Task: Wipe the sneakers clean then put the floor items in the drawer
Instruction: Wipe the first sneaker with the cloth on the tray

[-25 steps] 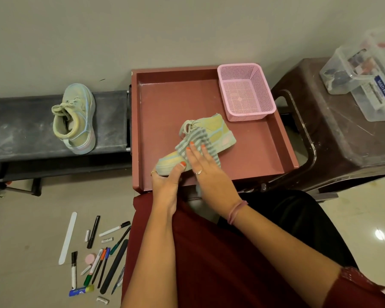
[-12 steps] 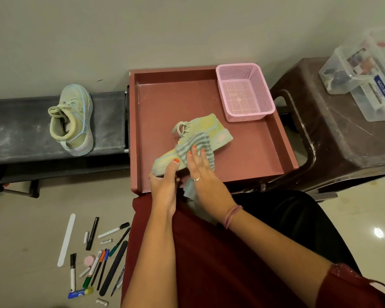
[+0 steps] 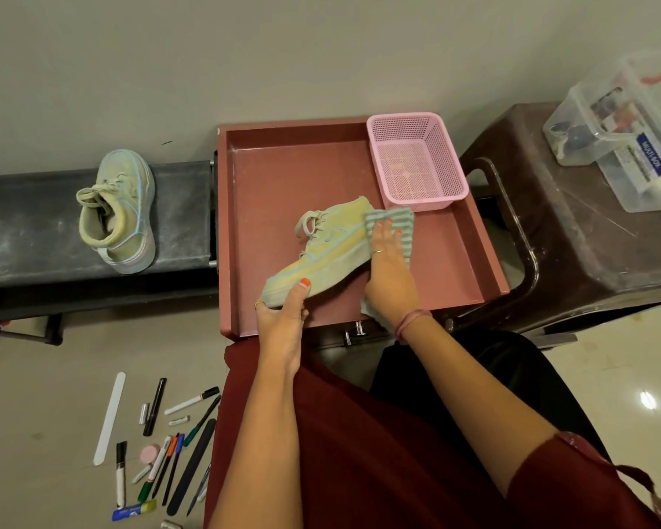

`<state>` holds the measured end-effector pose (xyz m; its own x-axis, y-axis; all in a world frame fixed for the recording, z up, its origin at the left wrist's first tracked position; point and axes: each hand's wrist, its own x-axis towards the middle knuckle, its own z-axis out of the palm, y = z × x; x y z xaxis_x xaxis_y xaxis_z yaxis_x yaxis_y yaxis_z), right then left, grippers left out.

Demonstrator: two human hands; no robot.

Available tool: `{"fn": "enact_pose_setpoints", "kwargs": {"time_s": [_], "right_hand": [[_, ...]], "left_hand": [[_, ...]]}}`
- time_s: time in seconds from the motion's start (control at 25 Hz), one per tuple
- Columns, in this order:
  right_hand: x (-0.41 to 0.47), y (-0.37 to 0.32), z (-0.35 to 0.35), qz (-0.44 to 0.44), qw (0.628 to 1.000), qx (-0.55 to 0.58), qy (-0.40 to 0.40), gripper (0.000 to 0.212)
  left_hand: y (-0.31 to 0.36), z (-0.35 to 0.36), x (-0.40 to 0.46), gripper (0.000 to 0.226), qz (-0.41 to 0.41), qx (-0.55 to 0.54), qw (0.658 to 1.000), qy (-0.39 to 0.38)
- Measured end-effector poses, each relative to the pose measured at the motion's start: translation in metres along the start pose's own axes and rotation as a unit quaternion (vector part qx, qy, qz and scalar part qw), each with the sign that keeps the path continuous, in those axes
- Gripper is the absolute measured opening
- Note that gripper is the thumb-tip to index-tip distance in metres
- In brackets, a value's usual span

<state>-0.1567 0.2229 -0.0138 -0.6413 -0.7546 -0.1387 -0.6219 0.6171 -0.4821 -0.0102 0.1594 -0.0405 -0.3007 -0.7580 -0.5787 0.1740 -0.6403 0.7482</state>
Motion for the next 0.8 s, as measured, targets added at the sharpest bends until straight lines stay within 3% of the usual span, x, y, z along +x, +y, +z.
{"fn": "enact_pose_setpoints", "kwargs": {"time_s": [0.16,0.24,0.28,0.4,0.56,0.68,0.76,0.8], "right_hand": [[-0.051,-0.037,0.009,-0.188,0.980,0.012,-0.065,0.082],[-0.058,-0.034,0.010,-0.268,0.962,-0.046,-0.013,0.072],[-0.052,-0.027,0.007,-0.293,0.952,-0.093,0.010,0.069],[-0.009,-0.008,-0.005,-0.255,0.946,-0.195,0.042,0.065],[0.025,-0.013,-0.015,-0.158,0.975,-0.154,0.026,0.065],[-0.011,-0.049,-0.007,-0.255,0.959,-0.106,-0.061,0.078],[-0.015,-0.044,-0.003,-0.324,0.936,-0.135,-0.016,0.073],[-0.004,-0.031,-0.004,-0.305,0.940,-0.151,0.011,0.073]], "left_hand": [[0.002,-0.003,0.001,0.072,0.018,0.022,0.999,-0.024],[0.002,-0.003,0.002,0.064,0.029,0.034,0.998,-0.035],[0.002,-0.003,0.003,0.071,0.026,0.030,0.999,-0.031],[0.005,0.001,0.009,0.081,0.006,0.017,1.000,-0.011],[0.006,0.005,0.018,0.080,0.004,0.013,1.000,-0.016],[0.005,0.002,0.023,0.075,0.019,0.036,0.999,-0.027],[0.005,0.001,0.023,0.060,0.033,0.048,0.998,-0.040],[0.005,0.000,0.023,0.063,0.033,0.038,0.998,-0.038]]}}
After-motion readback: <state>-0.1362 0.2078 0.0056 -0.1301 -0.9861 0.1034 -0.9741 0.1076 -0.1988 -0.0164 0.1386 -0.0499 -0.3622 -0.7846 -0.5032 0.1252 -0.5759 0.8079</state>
